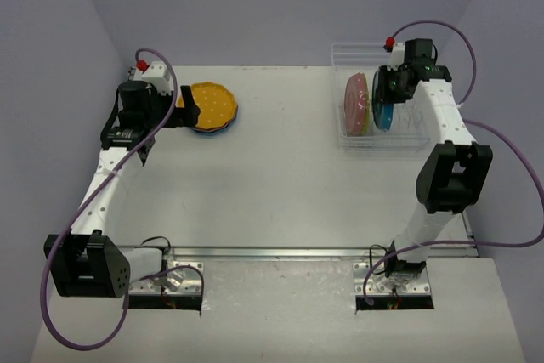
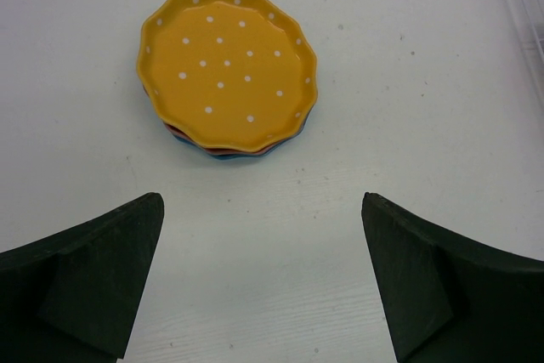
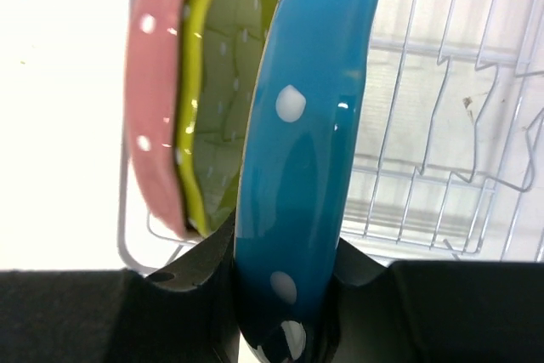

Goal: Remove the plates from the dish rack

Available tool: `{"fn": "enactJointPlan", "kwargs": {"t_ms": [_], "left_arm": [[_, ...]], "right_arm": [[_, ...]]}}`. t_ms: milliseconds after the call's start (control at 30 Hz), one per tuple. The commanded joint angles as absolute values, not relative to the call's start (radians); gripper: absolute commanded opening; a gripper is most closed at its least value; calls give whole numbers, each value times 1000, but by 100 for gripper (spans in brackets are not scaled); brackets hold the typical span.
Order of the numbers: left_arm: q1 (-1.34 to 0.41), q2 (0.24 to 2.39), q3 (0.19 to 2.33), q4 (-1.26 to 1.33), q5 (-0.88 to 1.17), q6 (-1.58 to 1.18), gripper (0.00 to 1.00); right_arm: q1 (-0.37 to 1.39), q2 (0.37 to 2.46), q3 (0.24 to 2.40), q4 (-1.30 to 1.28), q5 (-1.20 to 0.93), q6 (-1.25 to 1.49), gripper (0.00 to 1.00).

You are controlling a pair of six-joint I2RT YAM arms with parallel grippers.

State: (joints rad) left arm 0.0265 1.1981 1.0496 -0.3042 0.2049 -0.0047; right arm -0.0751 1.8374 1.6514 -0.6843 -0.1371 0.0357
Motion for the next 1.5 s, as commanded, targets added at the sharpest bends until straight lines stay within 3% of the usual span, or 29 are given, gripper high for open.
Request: {"fn": "enactJointPlan", "kwargs": {"t_ms": [0, 200, 433, 767, 933, 1100, 1467], "left_arm": [[21, 1198, 1113, -300, 192, -33, 100], [22, 1200, 1157, -325, 227, -74, 100], [23, 1193, 1195, -322, 393, -130, 100], [27, 1220, 1285, -346, 676, -212, 100], [29, 1259, 1361, -397, 868, -207, 100], [24, 1330, 1410, -555, 989, -97, 99], [-56, 1453, 1381, -907, 1000, 235, 82]], "right_arm": [[-81, 1720, 1823, -631, -182, 48, 0], [-81, 1666, 1938, -659, -265, -63, 0], [-26, 1462, 1774, -509, -432, -309, 0], [455, 1117, 1281, -172, -223, -857, 0], [736, 986, 900, 223, -51, -1273, 0], [888, 964, 578, 589, -83, -1650, 0], [996, 1075, 486, 911, -125, -1789, 0]]}}
